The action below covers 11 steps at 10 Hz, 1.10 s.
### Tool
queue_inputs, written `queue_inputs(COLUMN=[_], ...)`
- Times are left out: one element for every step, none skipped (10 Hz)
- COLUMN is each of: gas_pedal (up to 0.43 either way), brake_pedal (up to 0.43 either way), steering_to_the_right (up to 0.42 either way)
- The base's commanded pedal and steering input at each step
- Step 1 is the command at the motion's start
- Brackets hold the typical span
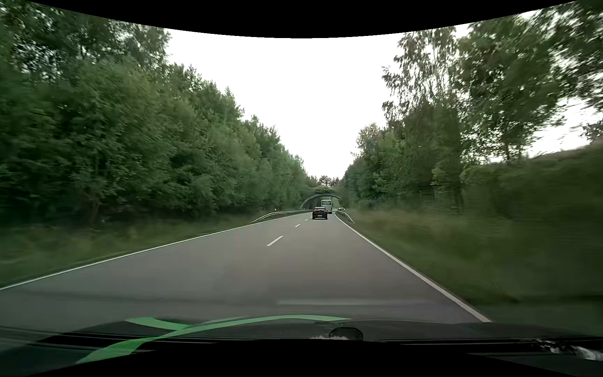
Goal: Follow the waypoints while adhering to traffic rules and regulations
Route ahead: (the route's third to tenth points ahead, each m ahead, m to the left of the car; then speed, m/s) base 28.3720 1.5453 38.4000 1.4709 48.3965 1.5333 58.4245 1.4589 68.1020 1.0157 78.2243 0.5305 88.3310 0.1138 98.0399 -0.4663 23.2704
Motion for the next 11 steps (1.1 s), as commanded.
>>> queue_inputs(gas_pedal=[0.150, 0.157, 0.157, 0.177, 0.220, 0.228, 0.228, 0.228, 0.228, 0.228, 0.220], brake_pedal=[0.000, 0.000, 0.000, 0.000, 0.000, 0.000, 0.000, 0.000, 0.000, 0.000, 0.000], steering_to_the_right=[0.002, 0.002, 0.001, 0.001, 0.002, 0.002, 0.002, 0.002, 0.003, 0.003, 0.003])
